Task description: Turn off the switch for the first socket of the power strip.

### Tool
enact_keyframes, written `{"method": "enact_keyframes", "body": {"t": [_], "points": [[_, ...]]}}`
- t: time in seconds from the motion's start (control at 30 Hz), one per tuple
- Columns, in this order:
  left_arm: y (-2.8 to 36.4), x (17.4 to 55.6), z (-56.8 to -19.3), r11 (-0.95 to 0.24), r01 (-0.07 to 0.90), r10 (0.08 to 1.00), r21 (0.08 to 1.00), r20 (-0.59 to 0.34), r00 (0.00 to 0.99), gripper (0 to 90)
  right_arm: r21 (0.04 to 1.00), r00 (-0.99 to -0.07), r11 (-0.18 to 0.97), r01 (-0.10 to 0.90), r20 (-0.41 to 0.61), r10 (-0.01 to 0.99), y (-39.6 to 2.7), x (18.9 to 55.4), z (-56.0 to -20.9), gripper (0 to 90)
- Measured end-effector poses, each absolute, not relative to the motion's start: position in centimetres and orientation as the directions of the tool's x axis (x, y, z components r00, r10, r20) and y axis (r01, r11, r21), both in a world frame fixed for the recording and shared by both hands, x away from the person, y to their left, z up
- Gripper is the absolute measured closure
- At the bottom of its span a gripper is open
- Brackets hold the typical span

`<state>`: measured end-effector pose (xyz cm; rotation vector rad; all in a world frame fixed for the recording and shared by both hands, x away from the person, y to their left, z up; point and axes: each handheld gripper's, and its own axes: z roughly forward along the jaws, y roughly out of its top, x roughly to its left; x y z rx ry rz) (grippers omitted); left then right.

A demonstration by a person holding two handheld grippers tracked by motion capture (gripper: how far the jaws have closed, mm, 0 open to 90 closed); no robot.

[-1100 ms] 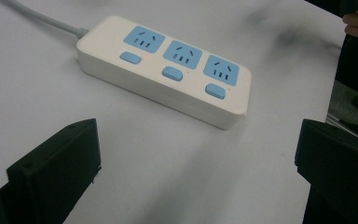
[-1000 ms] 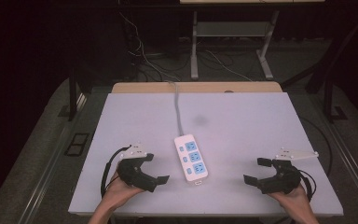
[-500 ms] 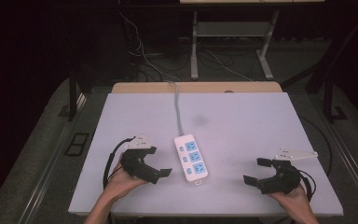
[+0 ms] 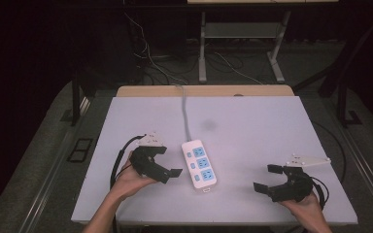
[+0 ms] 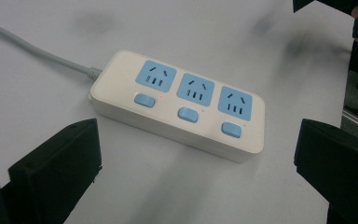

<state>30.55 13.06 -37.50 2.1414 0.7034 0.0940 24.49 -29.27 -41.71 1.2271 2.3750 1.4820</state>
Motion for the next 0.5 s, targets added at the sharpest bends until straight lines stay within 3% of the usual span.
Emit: {"method": "enact_keyframes", "body": {"t": [0.5], "points": [[12.0, 32.9, -36.7, -0.516, 0.444, 0.506, 0.733, -0.158, 0.848, 0.1, 0.786, -0.678, 0.216, 0.580, 0.319, 0.662, -29.2, 24.5, -41.8, 0.5]]}}
